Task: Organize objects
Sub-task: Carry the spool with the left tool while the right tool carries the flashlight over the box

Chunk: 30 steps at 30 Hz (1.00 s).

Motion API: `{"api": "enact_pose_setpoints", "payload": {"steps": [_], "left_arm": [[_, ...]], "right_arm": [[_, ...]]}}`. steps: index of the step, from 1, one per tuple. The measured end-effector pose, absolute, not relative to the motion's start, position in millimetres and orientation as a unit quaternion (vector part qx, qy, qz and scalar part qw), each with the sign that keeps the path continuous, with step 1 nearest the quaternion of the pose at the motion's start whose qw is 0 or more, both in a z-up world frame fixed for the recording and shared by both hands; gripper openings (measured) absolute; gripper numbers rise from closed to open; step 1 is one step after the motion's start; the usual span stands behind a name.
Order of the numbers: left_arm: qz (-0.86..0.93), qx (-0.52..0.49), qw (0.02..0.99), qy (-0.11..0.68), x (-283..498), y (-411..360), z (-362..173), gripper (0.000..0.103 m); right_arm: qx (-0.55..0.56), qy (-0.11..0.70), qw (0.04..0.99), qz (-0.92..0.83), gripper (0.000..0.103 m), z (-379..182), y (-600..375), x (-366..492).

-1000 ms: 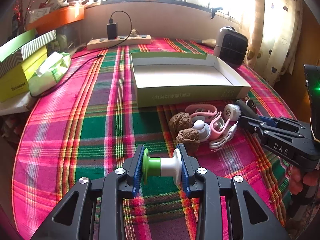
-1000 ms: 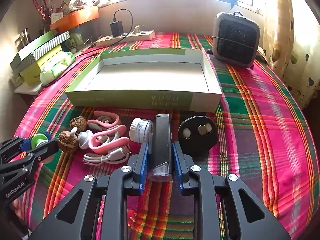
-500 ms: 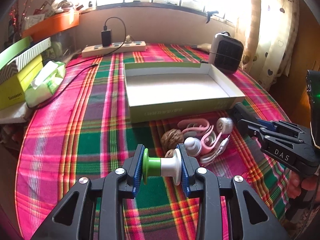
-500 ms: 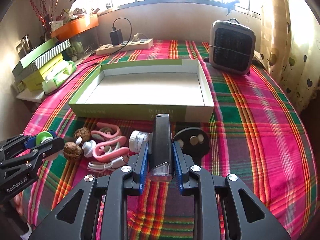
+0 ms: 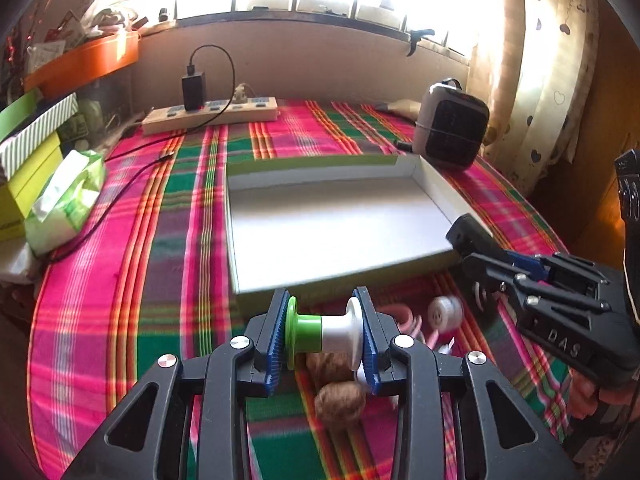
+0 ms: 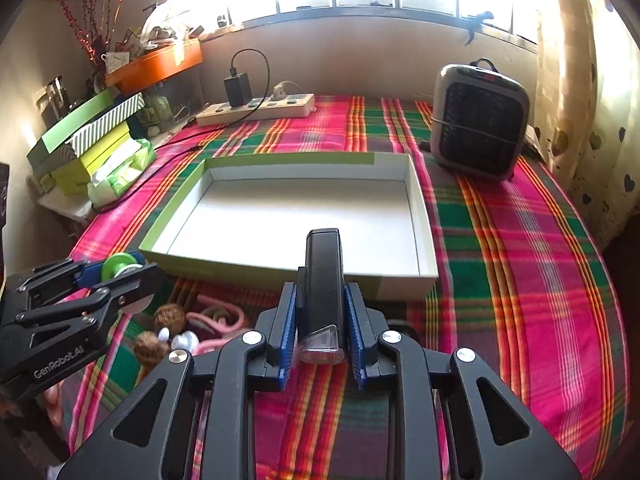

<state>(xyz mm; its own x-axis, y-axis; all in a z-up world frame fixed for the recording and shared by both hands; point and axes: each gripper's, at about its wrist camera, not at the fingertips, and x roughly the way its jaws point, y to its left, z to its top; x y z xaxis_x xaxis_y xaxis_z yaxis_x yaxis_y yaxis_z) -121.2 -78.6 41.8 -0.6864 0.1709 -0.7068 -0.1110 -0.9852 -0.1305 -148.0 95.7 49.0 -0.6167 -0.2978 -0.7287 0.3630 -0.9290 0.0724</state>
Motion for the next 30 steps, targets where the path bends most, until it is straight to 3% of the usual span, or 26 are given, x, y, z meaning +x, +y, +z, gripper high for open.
{"api": "enact_pose_setpoints", "payload": {"steps": [30], "left_arm": [[0.903, -0.424, 0.069, -0.025, -240, -82, 25, 0.030]], "right_arm": [[0.438, 0.045, 0.193, -0.877, 0.025, 32, 61, -246]]}}
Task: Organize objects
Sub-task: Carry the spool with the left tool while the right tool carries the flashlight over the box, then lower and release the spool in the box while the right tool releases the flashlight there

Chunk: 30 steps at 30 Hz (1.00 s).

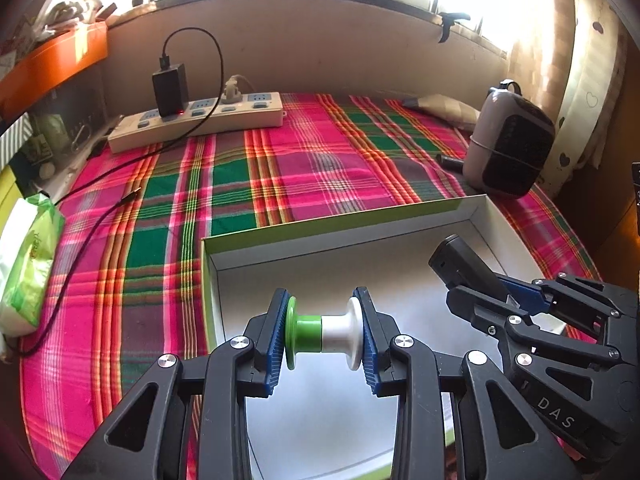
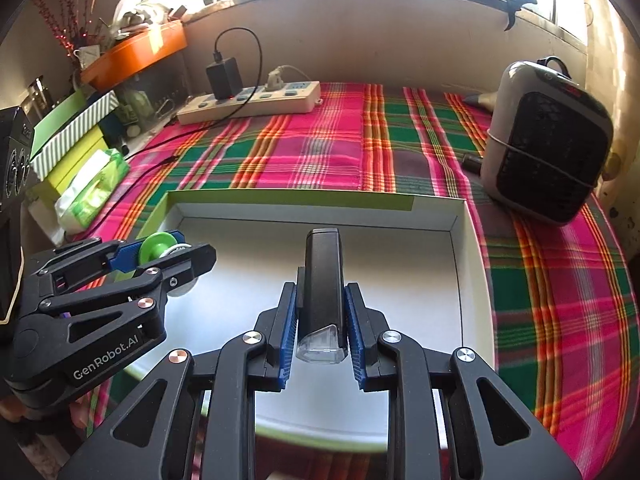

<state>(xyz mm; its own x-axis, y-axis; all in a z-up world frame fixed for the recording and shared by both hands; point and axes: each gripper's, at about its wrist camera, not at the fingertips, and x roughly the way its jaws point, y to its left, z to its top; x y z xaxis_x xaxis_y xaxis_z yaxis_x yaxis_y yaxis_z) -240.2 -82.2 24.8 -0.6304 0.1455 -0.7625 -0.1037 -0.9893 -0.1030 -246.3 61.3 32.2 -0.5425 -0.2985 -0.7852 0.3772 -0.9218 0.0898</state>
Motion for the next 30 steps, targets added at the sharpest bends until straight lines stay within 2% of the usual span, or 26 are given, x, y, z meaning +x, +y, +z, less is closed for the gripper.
{"api": "enact_pose_setpoints", "payload": {"steps": [30], "left_arm": [[0.896, -0.439, 0.059, -0.004, -264, -77, 11, 0.031]], "right_arm": [[0.454, 0.049, 0.181, -0.871, 0.025, 16, 56, -267]]}}
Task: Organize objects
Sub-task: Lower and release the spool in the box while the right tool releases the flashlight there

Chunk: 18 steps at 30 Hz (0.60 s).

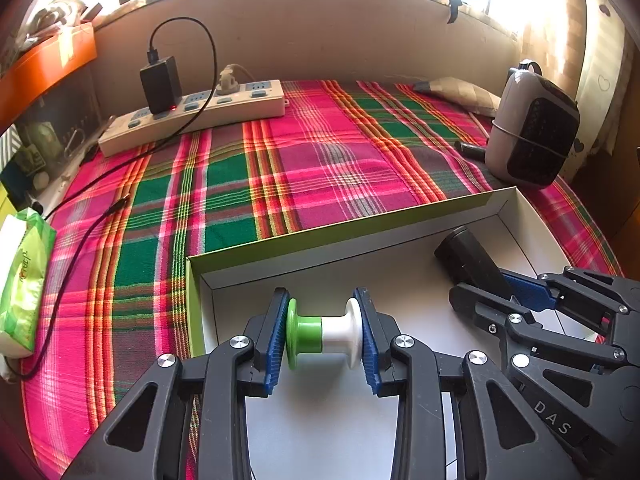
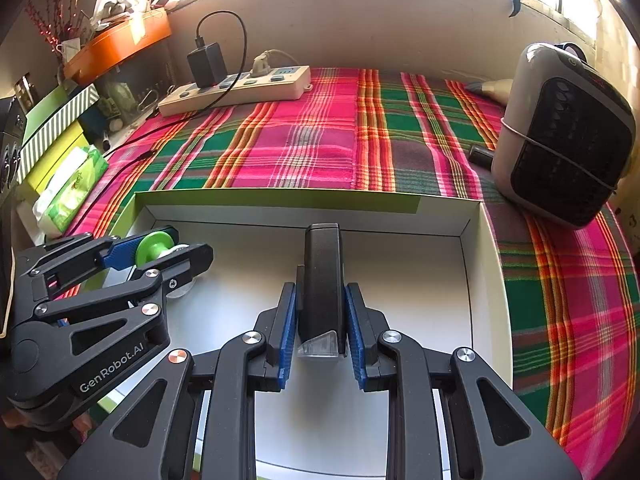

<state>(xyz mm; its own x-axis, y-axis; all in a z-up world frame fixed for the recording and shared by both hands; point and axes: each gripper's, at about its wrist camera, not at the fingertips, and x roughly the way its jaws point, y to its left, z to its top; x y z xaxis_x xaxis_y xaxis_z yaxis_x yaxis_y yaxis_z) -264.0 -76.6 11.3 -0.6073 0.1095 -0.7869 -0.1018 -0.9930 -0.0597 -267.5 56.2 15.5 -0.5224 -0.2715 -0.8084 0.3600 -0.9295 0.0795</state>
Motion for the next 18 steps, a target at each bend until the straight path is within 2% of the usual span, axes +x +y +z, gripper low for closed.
{"api": "enact_pose_setpoints", "payload": {"steps": [4, 6, 7, 15, 18], "left_arm": [[0.897, -0.439, 0.059, -0.007, -264, -77, 12, 0.031], [0.896, -0.440, 0.060, -0.006, -263, -77, 12, 0.032], [0.896, -0.440, 0.060, -0.005, -264, -77, 12, 0.034], [0.899, -0.435, 0.052, -0.010, -255, -80, 15, 0.037], [0.901, -0.430, 0.052, -0.011, -249, -81, 19, 0.037]], "right_arm": [[0.455, 0.046, 0.180, -0.871, 0.027, 15, 57, -267], [0.456, 0.046, 0.179, -0.871, 0.038, 15, 57, -268], [0.456, 0.047, 0.178, -0.871, 0.040, 15, 57, -268], [0.453, 0.043, 0.179, -0.872, 0.041, 19, 58, -263], [0.448, 0.042, 0.179, -0.875, 0.046, 22, 59, -259]]}}
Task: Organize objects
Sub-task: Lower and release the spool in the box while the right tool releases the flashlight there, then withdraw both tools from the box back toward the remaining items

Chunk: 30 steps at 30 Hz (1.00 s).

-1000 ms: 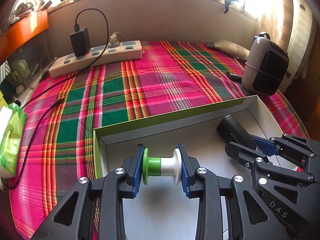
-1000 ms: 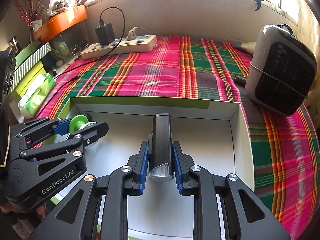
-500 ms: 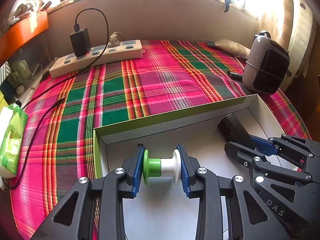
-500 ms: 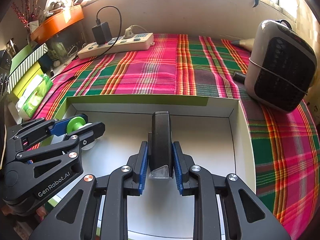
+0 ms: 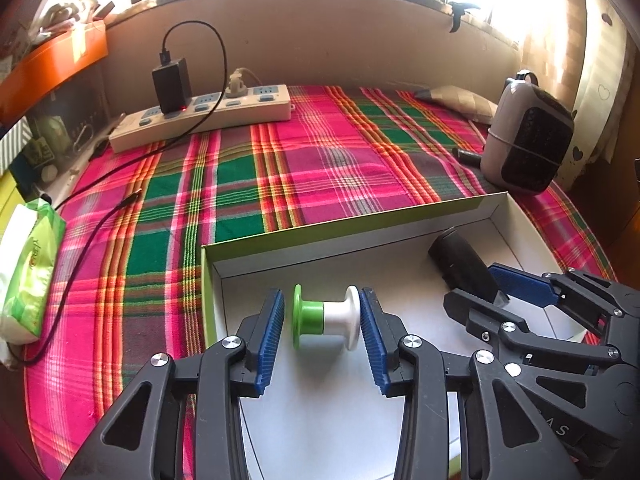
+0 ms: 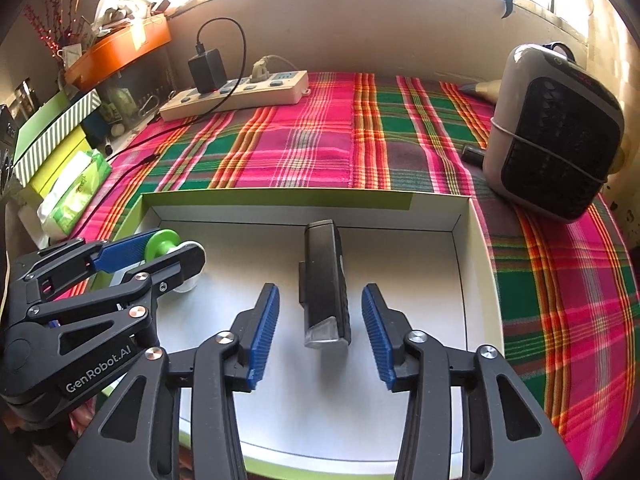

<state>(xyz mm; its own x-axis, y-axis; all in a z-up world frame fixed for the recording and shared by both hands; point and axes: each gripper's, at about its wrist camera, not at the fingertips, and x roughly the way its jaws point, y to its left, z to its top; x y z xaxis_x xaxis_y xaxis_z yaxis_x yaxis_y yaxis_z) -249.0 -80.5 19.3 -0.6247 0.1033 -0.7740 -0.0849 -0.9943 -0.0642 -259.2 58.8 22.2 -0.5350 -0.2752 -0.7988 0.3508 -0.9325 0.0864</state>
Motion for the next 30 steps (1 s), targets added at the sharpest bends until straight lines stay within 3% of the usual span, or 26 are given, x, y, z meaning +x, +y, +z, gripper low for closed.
{"api": "enact_pose_setpoints", "payload": {"steps": [30], "left_arm": [[0.916, -0.398, 0.038, -0.019, -178, -85, 45, 0.037]], "right_arm": [[0.417, 0.039, 0.186, -0.889, 0.046, 44, 69, -195]]}}
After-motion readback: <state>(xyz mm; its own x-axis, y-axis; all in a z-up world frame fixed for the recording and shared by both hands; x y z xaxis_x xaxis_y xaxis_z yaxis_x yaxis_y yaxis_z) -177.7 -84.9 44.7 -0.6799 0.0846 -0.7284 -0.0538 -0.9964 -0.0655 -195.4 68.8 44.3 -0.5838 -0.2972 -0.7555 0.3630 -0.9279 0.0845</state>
